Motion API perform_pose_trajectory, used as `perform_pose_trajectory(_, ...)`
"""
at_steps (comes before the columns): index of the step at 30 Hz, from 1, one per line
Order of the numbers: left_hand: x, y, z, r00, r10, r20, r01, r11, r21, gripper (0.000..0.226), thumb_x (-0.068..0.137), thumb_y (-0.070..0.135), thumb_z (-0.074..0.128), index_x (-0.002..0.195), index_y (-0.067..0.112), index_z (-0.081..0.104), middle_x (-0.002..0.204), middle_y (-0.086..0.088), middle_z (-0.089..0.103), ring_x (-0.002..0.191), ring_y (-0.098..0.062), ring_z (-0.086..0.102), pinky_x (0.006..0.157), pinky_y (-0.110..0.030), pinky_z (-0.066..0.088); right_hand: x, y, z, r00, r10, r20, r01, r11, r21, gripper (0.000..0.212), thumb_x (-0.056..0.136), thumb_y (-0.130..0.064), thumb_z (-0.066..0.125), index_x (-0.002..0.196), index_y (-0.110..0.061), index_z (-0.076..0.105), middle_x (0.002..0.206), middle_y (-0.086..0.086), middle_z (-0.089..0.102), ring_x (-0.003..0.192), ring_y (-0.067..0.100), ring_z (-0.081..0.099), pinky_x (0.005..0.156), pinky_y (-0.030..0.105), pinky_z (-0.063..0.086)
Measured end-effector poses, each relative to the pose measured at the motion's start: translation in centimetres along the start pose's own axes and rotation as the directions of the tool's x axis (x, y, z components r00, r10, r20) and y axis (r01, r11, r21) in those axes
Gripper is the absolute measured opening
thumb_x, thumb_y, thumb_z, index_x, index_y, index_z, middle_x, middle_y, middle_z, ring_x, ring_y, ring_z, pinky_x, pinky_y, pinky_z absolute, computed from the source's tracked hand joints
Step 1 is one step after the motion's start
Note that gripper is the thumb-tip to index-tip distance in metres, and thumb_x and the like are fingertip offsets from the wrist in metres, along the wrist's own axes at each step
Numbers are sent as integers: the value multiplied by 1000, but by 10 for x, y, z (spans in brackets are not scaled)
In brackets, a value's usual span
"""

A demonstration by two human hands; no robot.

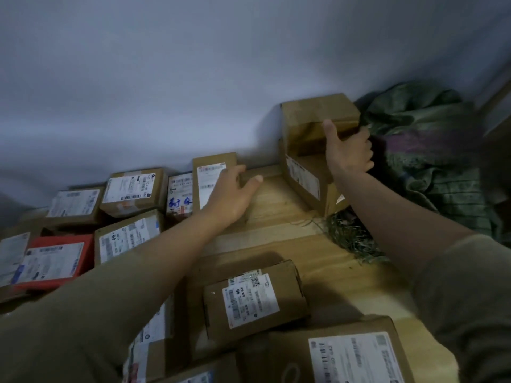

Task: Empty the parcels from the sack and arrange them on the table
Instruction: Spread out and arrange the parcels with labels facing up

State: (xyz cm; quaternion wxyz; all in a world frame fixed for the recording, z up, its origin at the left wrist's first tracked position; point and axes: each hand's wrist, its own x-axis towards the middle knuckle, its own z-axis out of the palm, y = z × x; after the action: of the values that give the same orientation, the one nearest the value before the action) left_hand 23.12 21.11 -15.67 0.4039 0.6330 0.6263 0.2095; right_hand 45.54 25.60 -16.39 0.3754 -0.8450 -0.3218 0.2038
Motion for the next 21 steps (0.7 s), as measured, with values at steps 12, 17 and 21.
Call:
perform_pose_trajectory(12, 67, 92, 42, 960, -164, 229, 258, 841, -477, 61, 97, 60, 39, 147, 24, 44, 151, -1, 45, 139, -23, 40, 118, -44, 24, 48, 4, -13, 925, 183, 332, -283, 916, 285, 79, 88, -66, 48, 149, -17, 35, 143, 10, 46, 127, 34, 45, 104, 46, 39)
perform_pose_trajectory(17, 56, 83, 41, 965, -202, 167, 262, 742, -618, 66, 91, 74, 28, 126, 27, 58, 118, -2, 63, 112, -22, 56, 114, -45, 27, 30, 2, -31, 951, -118, 286, -32, 881, 472, 63, 69, -52, 69, 126, -36, 48, 126, -1, 52, 112, 22, 51, 96, 38, 47)
perform_pose_trajectory(21, 40, 47, 21, 912, -265, 313, 408, 519, -751, 105, 74, 91, 27, 145, 16, 45, 136, -14, 58, 123, -33, 54, 109, -55, 35, -6, 13, -54, 723, -626, 294, 505, 768, 395, 96, 70, -26, 77, 150, -23, 24, 136, 0, 34, 116, 14, 45, 92, 24, 48)
